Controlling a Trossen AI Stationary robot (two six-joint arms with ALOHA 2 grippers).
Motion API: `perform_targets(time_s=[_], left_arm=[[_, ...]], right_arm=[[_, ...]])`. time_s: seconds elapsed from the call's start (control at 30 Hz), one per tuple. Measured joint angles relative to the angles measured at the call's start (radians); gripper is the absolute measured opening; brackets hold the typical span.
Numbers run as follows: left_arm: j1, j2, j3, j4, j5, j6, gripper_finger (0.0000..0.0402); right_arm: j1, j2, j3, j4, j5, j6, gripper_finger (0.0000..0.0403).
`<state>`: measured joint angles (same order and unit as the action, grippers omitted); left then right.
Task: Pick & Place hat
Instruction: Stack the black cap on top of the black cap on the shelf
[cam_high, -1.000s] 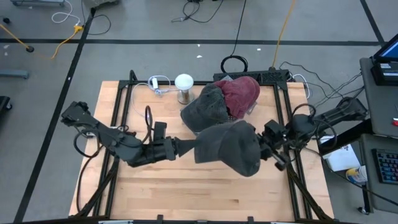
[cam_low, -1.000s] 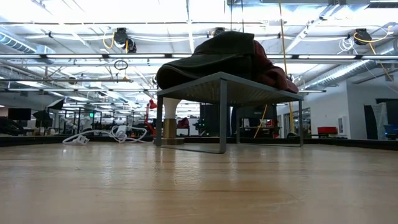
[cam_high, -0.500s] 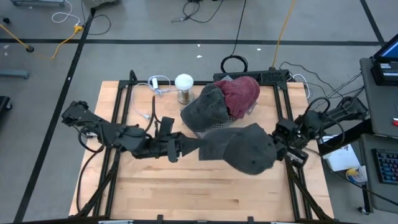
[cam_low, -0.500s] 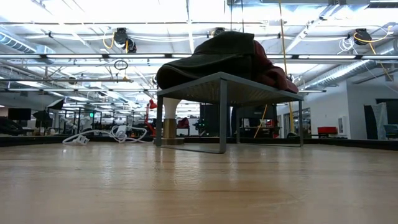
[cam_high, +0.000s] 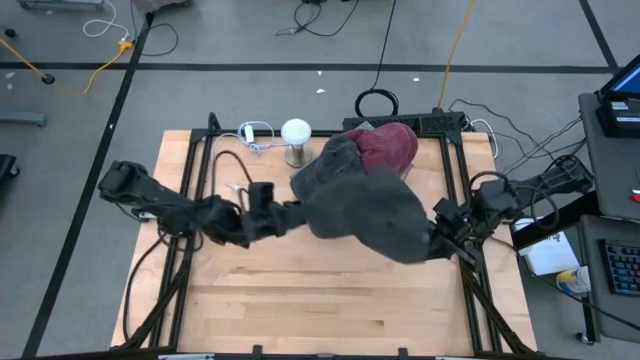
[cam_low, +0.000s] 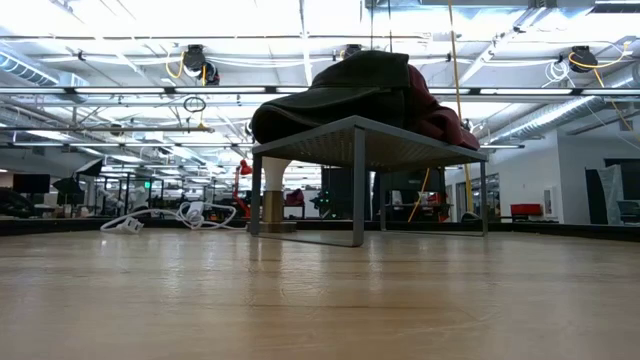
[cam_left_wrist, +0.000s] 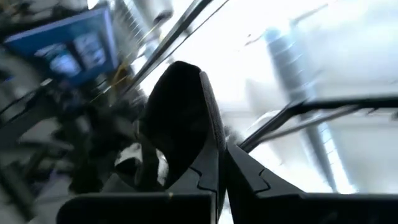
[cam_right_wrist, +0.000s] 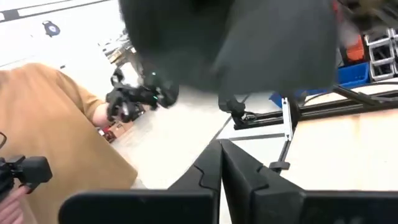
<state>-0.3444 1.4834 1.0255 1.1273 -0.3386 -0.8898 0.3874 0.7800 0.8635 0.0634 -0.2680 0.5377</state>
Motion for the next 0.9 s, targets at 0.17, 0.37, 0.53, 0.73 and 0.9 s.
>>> perform_targets(time_s=[0.17, 0.37, 0.53, 0.73, 0.9], left_arm=[[-0.008, -0.001, -0.249, 0.391, -0.052, 0.012, 0.0008], [-0.060, -0.037, -0.378, 0.439, -0.187, -0.034, 0.0008], [-0.084, -0.044, -0.392, 0.438, -0.213, -0.109, 0.0008], [-0.090, -0.056, -0.391, 0.439, -0.214, -0.171, 0.0008], [-0.084, -0.054, -0.390, 0.422, -0.239, -0.211, 0.0008]], right_arm=[[0.000, -0.012, 0.000, 0.000, 0.000, -0.007, 0.0004], [-0.002, -0.013, 0.000, 0.026, 0.088, -0.078, 0.0004], [-0.002, -0.008, 0.000, 0.029, 0.503, -0.164, 0.0001], [-0.012, 0.025, 0.000, 0.041, 0.736, -0.203, 0.0001], [-0.054, 0.138, 0.000, 0.155, 0.567, -0.182, 0.0001]])
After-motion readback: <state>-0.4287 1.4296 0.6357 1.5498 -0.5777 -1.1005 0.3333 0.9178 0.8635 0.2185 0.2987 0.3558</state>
